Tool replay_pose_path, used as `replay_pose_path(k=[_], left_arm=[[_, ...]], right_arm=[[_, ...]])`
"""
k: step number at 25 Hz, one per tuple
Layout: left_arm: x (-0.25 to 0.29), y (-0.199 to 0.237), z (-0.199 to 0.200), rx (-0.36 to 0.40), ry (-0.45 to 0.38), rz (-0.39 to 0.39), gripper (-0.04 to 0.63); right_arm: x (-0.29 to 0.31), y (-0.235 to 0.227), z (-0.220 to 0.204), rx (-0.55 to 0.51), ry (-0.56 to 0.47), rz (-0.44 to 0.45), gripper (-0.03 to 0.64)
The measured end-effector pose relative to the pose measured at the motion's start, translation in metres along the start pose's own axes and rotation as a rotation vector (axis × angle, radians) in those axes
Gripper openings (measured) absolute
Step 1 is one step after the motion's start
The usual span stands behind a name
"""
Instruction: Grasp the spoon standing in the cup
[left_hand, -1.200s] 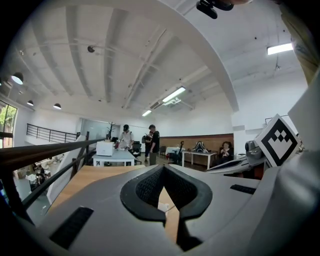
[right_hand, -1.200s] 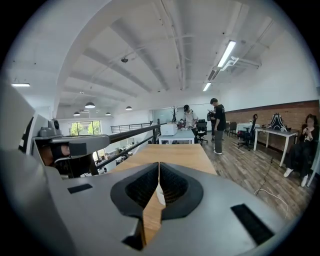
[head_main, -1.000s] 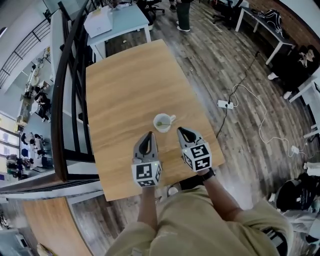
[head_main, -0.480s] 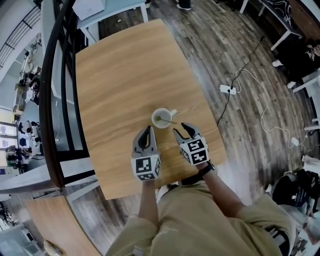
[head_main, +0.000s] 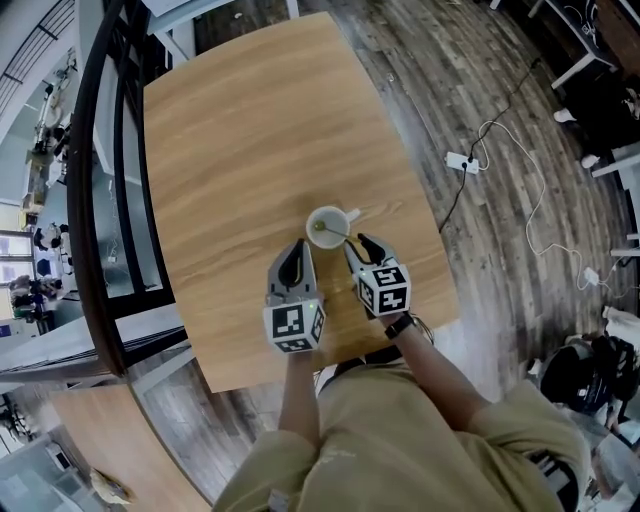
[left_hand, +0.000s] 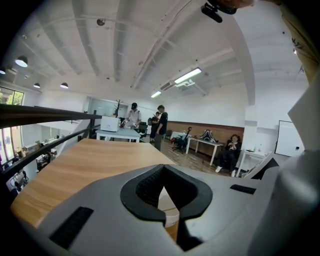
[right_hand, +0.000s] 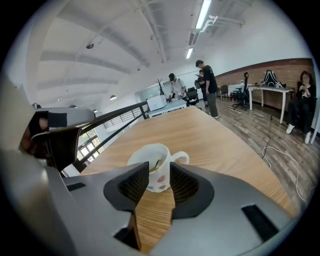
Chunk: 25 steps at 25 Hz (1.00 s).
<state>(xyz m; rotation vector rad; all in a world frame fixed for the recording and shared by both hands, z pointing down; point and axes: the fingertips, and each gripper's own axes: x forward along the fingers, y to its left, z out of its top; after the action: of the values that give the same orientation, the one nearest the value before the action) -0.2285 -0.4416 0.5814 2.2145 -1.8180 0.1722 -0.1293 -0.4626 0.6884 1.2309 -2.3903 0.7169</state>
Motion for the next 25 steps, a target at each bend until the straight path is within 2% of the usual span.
replay_pose_path(k=[8, 17, 25], left_arm=[[0.008, 0.002, 0.005, -0.029, -0.012, -0.007, 0.005], [-0.004, 0.002, 0.022, -0.040, -0.047, -0.001, 0.005], [-0.035, -0.015, 0.039, -0.023, -0.098, 0.001, 0.005]], right_arm=[[0.004, 0.000, 0.003, -0.032, -0.012, -0.001, 0.023], [-0.015, 0.013, 0.026, -0.076, -0.064, 0.016, 0.017], [-0.063, 0.023, 0.049, -0.106, -0.152, 0.021, 0.017]])
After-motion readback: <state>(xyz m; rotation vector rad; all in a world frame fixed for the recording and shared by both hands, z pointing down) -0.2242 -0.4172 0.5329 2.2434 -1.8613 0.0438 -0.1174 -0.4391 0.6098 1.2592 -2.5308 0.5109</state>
